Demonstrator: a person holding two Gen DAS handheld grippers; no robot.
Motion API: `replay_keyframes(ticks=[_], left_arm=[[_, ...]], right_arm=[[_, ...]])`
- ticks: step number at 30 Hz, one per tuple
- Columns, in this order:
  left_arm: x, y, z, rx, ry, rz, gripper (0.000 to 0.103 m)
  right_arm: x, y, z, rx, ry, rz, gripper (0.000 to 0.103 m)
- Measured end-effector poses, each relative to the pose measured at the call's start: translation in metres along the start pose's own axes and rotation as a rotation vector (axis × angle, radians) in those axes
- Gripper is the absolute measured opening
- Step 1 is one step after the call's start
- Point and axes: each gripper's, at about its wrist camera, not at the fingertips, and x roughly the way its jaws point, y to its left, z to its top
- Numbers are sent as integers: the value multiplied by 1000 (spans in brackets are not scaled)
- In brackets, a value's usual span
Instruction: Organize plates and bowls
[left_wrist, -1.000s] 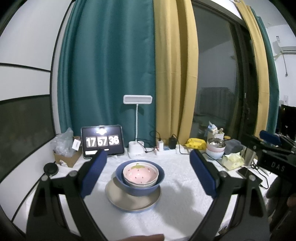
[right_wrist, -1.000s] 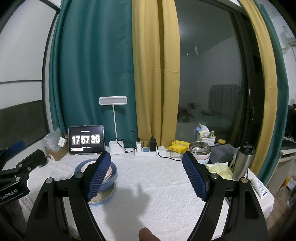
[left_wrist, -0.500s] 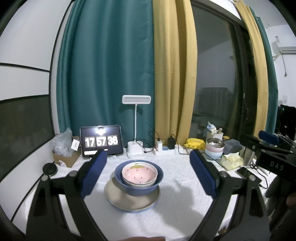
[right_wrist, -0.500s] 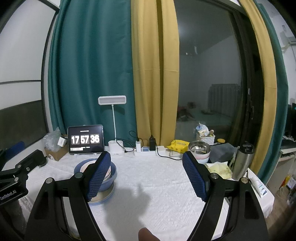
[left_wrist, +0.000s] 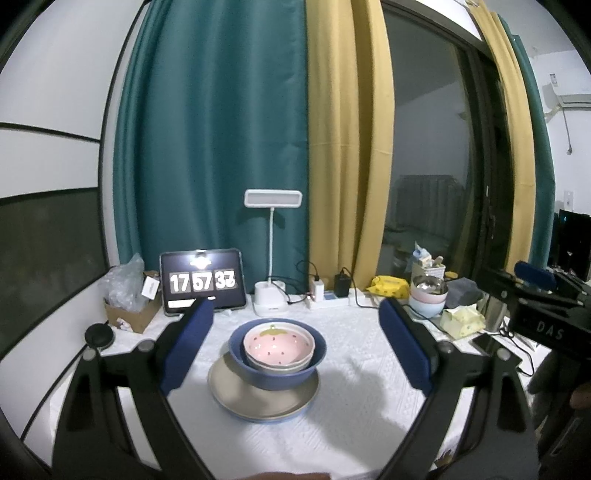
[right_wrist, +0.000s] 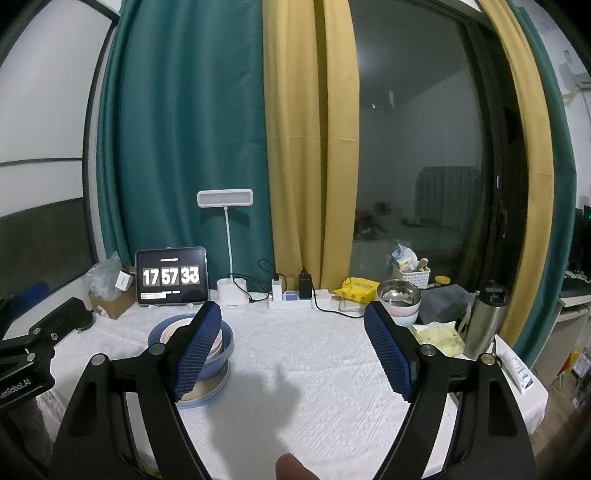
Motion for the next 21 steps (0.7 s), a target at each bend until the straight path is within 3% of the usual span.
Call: replay_keyframes(ticks=[21], left_arm=[[0, -3, -2, -7, 0, 2, 92]], right_arm=[[0, -1, 0, 2, 2, 1, 83]])
